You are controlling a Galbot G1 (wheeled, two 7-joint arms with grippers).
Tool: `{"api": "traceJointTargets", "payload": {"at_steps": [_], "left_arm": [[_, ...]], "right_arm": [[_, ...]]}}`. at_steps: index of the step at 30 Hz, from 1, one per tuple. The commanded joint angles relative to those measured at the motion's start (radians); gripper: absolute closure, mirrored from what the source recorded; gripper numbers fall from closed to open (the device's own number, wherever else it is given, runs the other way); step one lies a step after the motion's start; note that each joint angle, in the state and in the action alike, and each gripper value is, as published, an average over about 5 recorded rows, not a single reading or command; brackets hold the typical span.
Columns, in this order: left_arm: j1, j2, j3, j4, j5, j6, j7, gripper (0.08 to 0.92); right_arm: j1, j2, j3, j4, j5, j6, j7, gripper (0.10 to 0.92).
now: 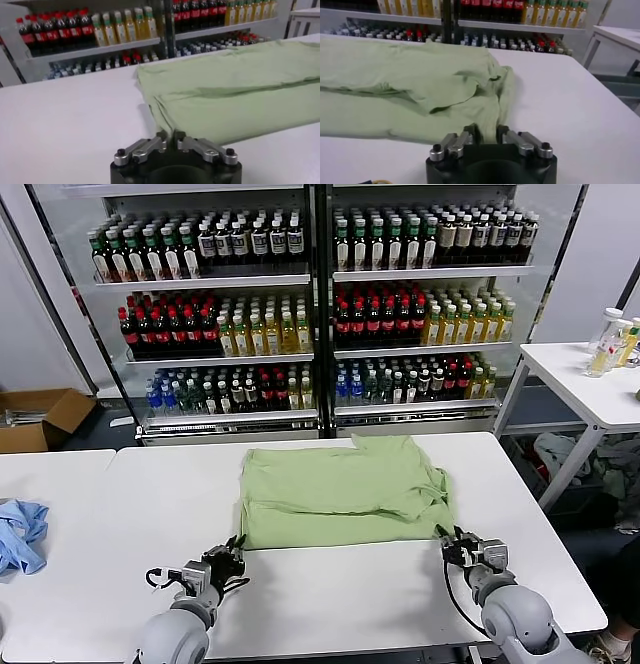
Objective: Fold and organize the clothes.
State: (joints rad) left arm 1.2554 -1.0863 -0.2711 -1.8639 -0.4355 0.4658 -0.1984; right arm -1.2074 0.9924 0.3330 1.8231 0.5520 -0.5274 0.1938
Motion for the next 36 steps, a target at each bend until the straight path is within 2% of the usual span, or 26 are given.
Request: {"api": "traceJointTargets", "payload": {"at_steps": [1,9,20,33,36], "left_arm": [[-0.002,0.008,-0.006,0.001,-0.086,0.02,0.013,0.914],[0.058,0.04,-0.05,-0.049,-0.124,0.012,0.027,0.916],[0.253,0.073,-0.137,-0.23,-0.128,0.014,0.021,0.916],[0.502,0.051,-0.236,-0.386,-0.064,0.012,0.011,0.916],[0.556,0.048,-0.244,-0.416,-0.038,0.01,0.012,0.916]], "right_arm": [[-0.019,-0.001,-0.004,0.015,0.013,0.007,-0.002,0.882],[-0.116,-0.006,0.023,0.101,-0.018,0.018,0.001,0.894],[-0.375,-0.027,0.12,0.3,-0.095,0.03,0.009,0.894],[-0.595,0.025,0.169,0.471,-0.251,0.022,0.03,0.894],[-0.612,0.028,0.177,0.493,-0.278,0.02,0.03,0.873]]}}
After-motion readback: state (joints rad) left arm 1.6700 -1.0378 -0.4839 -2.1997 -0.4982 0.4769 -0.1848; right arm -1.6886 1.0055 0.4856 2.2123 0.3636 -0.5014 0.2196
